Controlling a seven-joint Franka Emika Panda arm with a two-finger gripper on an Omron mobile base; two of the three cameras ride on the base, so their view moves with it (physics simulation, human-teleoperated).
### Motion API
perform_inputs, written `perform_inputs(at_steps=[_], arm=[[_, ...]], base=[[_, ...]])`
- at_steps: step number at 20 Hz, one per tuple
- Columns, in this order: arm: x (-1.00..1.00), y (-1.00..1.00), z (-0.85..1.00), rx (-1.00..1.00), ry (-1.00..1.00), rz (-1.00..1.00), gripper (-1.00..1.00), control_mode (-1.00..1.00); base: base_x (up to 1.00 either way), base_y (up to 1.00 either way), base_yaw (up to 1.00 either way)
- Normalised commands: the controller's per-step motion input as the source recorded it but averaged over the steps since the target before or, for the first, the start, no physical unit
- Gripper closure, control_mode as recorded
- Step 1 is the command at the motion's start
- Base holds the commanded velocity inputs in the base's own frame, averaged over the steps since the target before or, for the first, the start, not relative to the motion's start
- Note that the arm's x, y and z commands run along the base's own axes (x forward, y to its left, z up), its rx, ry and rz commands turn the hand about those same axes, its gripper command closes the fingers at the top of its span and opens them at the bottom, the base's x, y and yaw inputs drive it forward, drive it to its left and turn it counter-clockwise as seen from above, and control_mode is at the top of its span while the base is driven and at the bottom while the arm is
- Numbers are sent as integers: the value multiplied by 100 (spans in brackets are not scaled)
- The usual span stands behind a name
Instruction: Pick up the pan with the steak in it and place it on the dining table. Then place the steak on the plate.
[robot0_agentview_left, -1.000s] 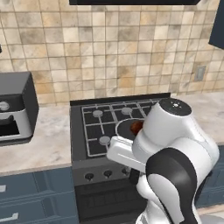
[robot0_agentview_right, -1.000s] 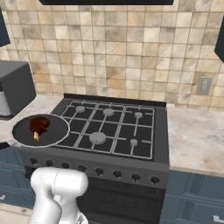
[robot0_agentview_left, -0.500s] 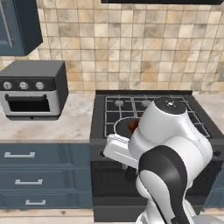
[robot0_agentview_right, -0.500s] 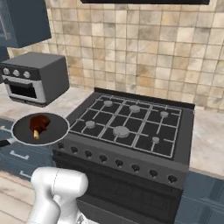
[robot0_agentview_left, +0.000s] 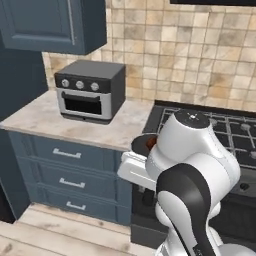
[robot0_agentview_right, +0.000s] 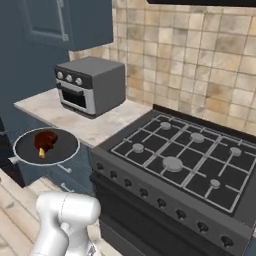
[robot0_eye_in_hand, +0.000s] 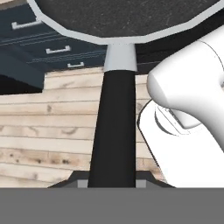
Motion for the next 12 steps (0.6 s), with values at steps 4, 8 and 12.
perform_inputs(at_steps=[4,8,12], arm=[[0,0,0,0,0,0,100,100],[0,0,0,0,0,0,100,100],[0,0,0,0,0,0,100,100]], base=[[-3,0,50],[-2,0,49],[-2,0,49]])
